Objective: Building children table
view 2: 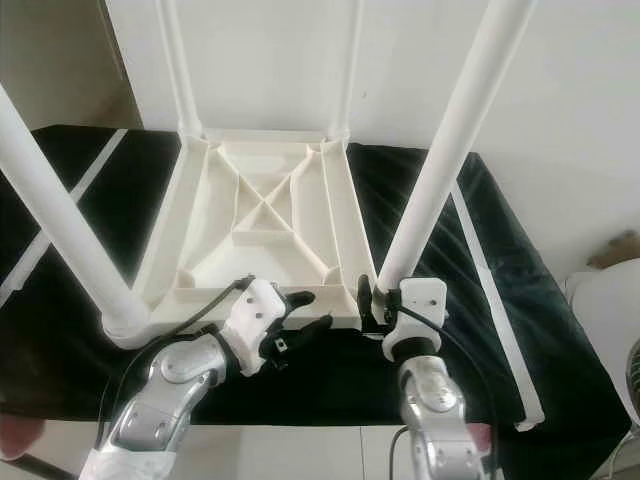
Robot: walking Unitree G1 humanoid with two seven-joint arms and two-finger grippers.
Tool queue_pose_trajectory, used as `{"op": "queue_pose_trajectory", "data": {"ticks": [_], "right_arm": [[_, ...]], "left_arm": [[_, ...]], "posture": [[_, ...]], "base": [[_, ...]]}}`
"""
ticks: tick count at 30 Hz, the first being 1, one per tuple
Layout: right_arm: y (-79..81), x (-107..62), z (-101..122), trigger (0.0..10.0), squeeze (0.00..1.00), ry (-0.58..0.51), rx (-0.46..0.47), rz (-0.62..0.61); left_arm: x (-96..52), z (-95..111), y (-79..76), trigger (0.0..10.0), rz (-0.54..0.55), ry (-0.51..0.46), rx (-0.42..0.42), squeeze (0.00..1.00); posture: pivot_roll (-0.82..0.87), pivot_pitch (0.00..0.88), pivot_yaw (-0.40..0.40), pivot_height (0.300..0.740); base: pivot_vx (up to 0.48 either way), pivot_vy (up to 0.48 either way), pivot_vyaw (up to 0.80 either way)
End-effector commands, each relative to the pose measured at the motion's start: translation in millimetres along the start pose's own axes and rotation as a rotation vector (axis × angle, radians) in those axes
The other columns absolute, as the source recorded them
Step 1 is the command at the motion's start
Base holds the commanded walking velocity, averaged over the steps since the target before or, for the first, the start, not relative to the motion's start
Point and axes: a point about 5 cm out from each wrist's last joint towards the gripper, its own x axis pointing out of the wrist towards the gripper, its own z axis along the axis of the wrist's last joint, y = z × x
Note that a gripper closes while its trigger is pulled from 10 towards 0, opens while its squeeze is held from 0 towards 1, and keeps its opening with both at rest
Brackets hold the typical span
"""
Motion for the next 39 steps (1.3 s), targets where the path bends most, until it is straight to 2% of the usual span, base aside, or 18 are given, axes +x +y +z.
{"op": "queue_pose_trajectory", "data": {"ticks": [1,2,5,9,14,15,16,17,18,29,30,31,32,39], "right_arm": [[-10.3,-5.7,0,10.0,0.00,0.009,-0.013,0.097],[-10.3,-5.7,0,10.0,0.00,0.009,-0.013,0.097],[-18.8,-4.8,0,10.0,0.00,0.032,-0.068,0.274],[-25.2,4.2,2,10.0,0.00,0.041,-0.109,0.361],[-23.0,15.9,3,9.9,0.00,0.049,-0.135,0.448],[-21.9,18.4,2,8.0,0.00,0.050,-0.141,0.460],[-20.7,19.8,2,5.1,0.00,0.050,-0.139,0.472],[-20.7,19.8,2,5.1,0.00,0.050,-0.139,0.472],[-18.5,21.9,-1,0.0,0.00,0.054,-0.134,0.491],[-21.0,20.4,-9,0.0,0.00,0.080,-0.116,0.532],[-21.3,19.4,-9,2.5,0.00,0.084,-0.111,0.528],[-21.4,18.6,-9,2.5,0.00,0.086,-0.108,0.526],[-21.4,17.6,-9,10.0,0.00,0.087,-0.102,0.518],[-21.4,13.1,-5,10.0,0.00,0.063,-0.058,0.436]], "left_arm": [[0.5,2,3.4,10.0,0.068,-0.010,0.007,0.00],[0.5,2,3.4,10.0,0.068,-0.010,0.007,0.00],[0.8,2,3.8,10.0,0.045,-0.007,0.015,0.00],[1.7,2,5.8,10.0,0.035,-0.007,0.023,0.00],[3.6,5,8.9,10.0,0.043,-0.016,0.026,0.00],[3.9,5,8.9,10.0,0.046,-0.018,0.025,0.00],[4.1,5,8.5,10.0,0.047,-0.019,0.024,0.00],[4.1,5,8.5,10.0,0.047,-0.019,0.024,0.00],[4.8,6,6.8,10.0,0.048,-0.023,0.022,0.00],[3.9,7,8.7,10.0,0.055,-0.027,0.023,0.00],[4.2,7,8.3,10.0,0.054,-0.028,0.021,0.00],[4.4,7,8.0,10.0,0.054,-0.028,0.020,0.00],[5.0,7,7.4,10.0,0.051,-0.029,0.019,0.00],[4.3,7,7.2,10.0,0.049,-0.027,0.021,0.00]], "posture": [[-0.13,0.053,-0.037,0.740],[-0.13,0.053,-0.037,0.740],[-0.15,0.058,-0.023,0.740],[-0.15,0.061,-0.018,0.740],[-0.16,0.063,-0.021,0.740],[-0.16,0.064,-0.022,0.740],[-0.16,0.064,-0.022,0.740],[-0.16,0.064,-0.022,0.740],[-0.15,0.064,-0.024,0.740],[-0.15,0.073,-0.025,0.740],[-0.15,0.075,-0.024,0.740],[-0.15,0.076,-0.023,0.740],[-0.15,0.076,-0.023,0.740],[-0.13,0.084,-0.023,0.740]], "base": [[0.000,0.000,0.00],[0.000,0.000,0.00],[0.000,0.000,0.00],[0.000,0.000,0.00],[0.000,0.000,0.00],[0.000,0.000,0.00],[0.000,0.000,0.00],[0.000,0.000,0.00],[0.000,0.000,0.00],[0.000,0.000,0.00],[0.000,0.000,0.00],[0.000,0.000,0.00],[0.000,0.000,0.00],[0.000,0.000,0.00]]}}
